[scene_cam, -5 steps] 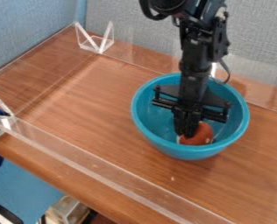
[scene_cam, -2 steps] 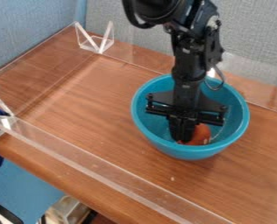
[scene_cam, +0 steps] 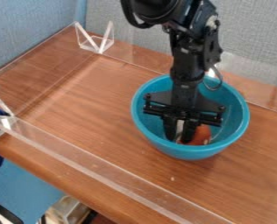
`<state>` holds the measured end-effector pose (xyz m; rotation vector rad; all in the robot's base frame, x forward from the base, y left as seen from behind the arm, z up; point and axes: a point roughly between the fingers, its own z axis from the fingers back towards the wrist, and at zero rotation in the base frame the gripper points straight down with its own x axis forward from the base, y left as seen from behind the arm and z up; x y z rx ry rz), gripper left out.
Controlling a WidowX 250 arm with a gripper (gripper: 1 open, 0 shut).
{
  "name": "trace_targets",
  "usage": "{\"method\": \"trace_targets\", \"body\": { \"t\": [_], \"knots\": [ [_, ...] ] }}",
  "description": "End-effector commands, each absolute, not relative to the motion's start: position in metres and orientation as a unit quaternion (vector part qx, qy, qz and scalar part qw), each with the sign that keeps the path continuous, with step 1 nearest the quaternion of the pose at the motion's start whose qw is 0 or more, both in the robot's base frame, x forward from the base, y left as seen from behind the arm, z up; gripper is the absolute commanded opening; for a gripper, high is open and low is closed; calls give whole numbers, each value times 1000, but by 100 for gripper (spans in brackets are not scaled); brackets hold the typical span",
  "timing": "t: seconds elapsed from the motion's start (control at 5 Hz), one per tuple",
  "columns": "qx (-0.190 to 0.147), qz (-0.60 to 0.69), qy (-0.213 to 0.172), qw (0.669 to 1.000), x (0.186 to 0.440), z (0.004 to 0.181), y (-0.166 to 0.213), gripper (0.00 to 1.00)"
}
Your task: Remove the mushroom from inside the blue bowl and put it on the table
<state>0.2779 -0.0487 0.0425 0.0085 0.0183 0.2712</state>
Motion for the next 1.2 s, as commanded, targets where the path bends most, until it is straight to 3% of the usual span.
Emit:
{"method": "trace_targets", "body": {
  "t": [0.0, 0.2, 0.8, 1.0],
  "knots": [
    [5, 96, 8, 995, 280, 35, -57, 0],
    [6, 73, 9, 997, 283, 26, -60, 0],
    [9, 129, 15, 992, 266, 57, -55, 0],
    [-3, 138, 5, 990, 262, 86, -50, 0]
  ]
}}
